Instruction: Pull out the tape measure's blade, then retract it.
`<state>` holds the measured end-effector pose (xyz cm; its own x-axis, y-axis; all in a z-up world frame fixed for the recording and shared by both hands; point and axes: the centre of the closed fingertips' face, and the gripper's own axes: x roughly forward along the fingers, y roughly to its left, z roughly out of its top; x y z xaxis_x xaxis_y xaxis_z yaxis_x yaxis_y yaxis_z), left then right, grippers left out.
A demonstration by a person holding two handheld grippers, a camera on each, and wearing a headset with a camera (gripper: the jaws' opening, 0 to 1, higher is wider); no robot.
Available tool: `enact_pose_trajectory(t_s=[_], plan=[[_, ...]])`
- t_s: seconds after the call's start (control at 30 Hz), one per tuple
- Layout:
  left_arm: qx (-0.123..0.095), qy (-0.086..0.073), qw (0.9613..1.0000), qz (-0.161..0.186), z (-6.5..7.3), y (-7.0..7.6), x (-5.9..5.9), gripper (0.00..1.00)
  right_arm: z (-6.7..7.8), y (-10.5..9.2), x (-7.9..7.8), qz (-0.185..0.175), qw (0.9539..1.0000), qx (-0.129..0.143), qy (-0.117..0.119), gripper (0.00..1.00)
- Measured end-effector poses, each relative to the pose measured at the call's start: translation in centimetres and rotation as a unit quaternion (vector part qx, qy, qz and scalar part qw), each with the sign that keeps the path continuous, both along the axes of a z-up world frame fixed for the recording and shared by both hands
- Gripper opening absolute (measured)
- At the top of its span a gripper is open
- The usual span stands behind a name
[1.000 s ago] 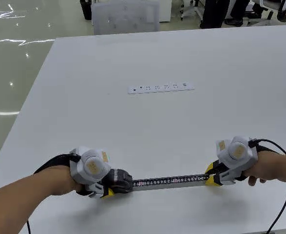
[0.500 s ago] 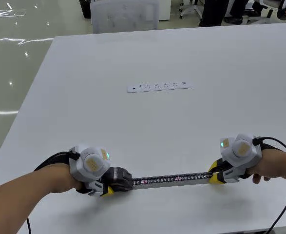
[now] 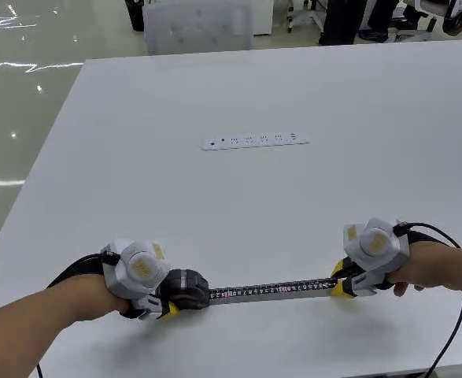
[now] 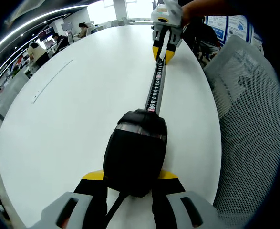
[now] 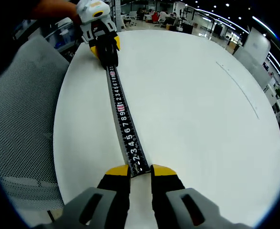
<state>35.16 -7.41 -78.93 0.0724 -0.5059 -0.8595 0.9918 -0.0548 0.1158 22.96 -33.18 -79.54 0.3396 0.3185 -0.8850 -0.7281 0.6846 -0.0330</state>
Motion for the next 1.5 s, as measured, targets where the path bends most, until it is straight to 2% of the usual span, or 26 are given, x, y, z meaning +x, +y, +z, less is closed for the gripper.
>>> enact_pose_trajectory(t_s=[0.07, 0.17, 0.2, 0.27, 0.33, 0.43, 0.5, 0.57, 0.6, 0.67, 0.7, 0.73, 0.77, 0.8, 0.87, 0.9, 0.97, 1.0, 1.03, 1.07, 1.13, 1.2, 1.27, 1.37, 1.4, 1.5], plan=[[-0.023, 0.014, 0.9994, 0.023, 0.3, -0.1, -0.1, 0.32, 0.0, 0.0, 0.1, -0.014, 0.9999, 0.004, -0.003, 0.15], [-0.021, 0.006, 0.9988, 0.044, 0.5, 0.8, 0.4, 0.33, 0.1, 0.1, -0.1, -0.02, 0.9996, 0.005, -0.018, 0.16], [-0.029, 0.006, 0.998, 0.055, 0.6, 1.0, 0.6, 0.36, 0.1, 0.0, -0.1, -0.029, 0.9993, 0.006, -0.024, 0.16], [-0.05, 0.019, 0.9937, 0.099, 1.0, 1.5, 1.0, 0.44, 0.1, -0.2, 0.2, -0.065, 0.9971, 0.013, -0.038, 0.16], [-0.068, 0.027, 0.9878, 0.137, 1.5, 2.0, 1.5, 0.52, 0.2, -0.2, 0.1, -0.063, 0.9966, 0.006, -0.054, 0.17], [-0.124, 0.039, 0.9729, 0.191, 3.1, 2.7, 2.3, 0.65, 0.5, -0.8, -0.2, -0.081, 0.9937, -0.01, -0.077, 0.22], [-0.145, 0.046, 0.9661, 0.209, 3.7, 3.2, 2.4, 0.75, 1.0, -0.7, -0.5, -0.116, 0.9899, 0.013, -0.081, 0.28], [-0.177, 0.047, 0.9557, 0.231, 4.7, 3.9, 2.5, 0.83, 1.5, -0.8, -1.1, -0.134, 0.9863, 0.031, -0.09, 0.32], [-0.202, 0.048, 0.9464, 0.247, 5.5, 4.2, 2.6, 0.86, 1.9, -1.0, -1.4, -0.141, 0.9846, 0.035, -0.098, 0.33], [-0.224, 0.046, 0.936, 0.268, 6.3, 5.0, 2.6, 0.91, 2.4, -1.4, -1.8, -0.157, 0.9809, 0.04, -0.107, 0.35], [-0.242, 0.056, 0.9276, 0.279, 6.9, 5.4, 2.2, 0.92, 2.6, -1.5, -2.1, -0.164, 0.9794, 0.043, -0.109, 0.38], [-0.251, 0.056, 0.9237, 0.284, 7.2, 5.7, 2.0, 0.94, 2.8, -1.7, -2.3, -0.17, 0.9779, 0.044, -0.114, 0.41], [-0.261, 0.024, 0.924, 0.278, 7.7, 6.3, 2.1, 0.99, 3.5, -2.2, -2.2, -0.184, 0.9724, 0.04, -0.137, 0.46], [-0.254, 0.021, 0.9285, 0.27, 7.5, 6.9, 1.8, 0.99, 4.0, -2.3, -2.3, -0.191, 0.9695, 0.045, -0.146, 0.55], [-0.243, 0.039, 0.9302, 0.272, 7.0, 7.7, 1.1, 1.0, 4.8, -2.4, -2.9, -0.2, 0.966, 0.055, -0.155, 0.63], [-0.243, 0.039, 0.9297, 0.274, 7.0, 8.0, 1.0, 1.0, 5.0, -2.6, -3.1, -0.2, 0.9652, 0.054, -0.159, 0.66], [-0.244, 0.037, 0.9281, 0.279, 7.3, 8.6, 0.7, 1.0, 5.8, -3.0, -3.5, -0.21, 0.96, 0.057, -0.176, 0.7], [-0.247, 0.036, 0.9265, 0.282, 7.5, 8.8, 0.6, 1.0, 6.0, -2.9, -3.8, -0.219, 0.9572, 0.069, -0.176, 0.73], [-0.253, 0.035, 0.9233, 0.287, 8.0, 9.0, 0.5, 1.0, 6.3, -2.9, -4.3, -0.23, 0.9542, 0.085, -0.17, 0.73], [-0.258, 0.034, 0.9216, 0.288, 8.4, 9.0, 0.5, 1.0, 6.5, -3.0, -4.5, -0.229, 0.9542, 0.084, -0.173, 0.73], [-0.273, 0.033, 0.9172, 0.289, 9.1, 9.1, 0.3, 1.0, 7.2, -3.3, -4.9, -0.231, 0.9501, 0.085, -0.192, 0.78], [-0.278, 0.033, 0.9144, 0.293, 9.5, 9.4, 0.0, 1.0, 7.5, -3.3, -5.5, -0.236, 0.9475, 0.094, -0.194, 0.83], [-0.284, 0.026, 0.9121, 0.294, 9.7, 9.7, -0.1, 0.98, 7.7, -3.5, -6.1, -0.238, 0.9471, 0.089, -0.197, 0.84], [-0.285, 0.036, 0.9111, 0.295, 9.6, 9.6, -0.6, 0.98, 8.1, -3.6, -6.8, -0.236, 0.9465, 0.083, -0.204, 0.84], [-0.286, 0.037, 0.9114, 0.294, 9.5, 9.6, -0.8, 0.98, 8.1, -3.6, -7.1, -0.237, 0.9464, 0.081, -0.204, 0.86], [-0.275, 0.034, 0.916, 0.29, 9.0, 9.6, -1.1, 0.99, 7.8, -3.8, -7.9, -0.242, 0.9458, 0.082, -0.2, 0.93]])
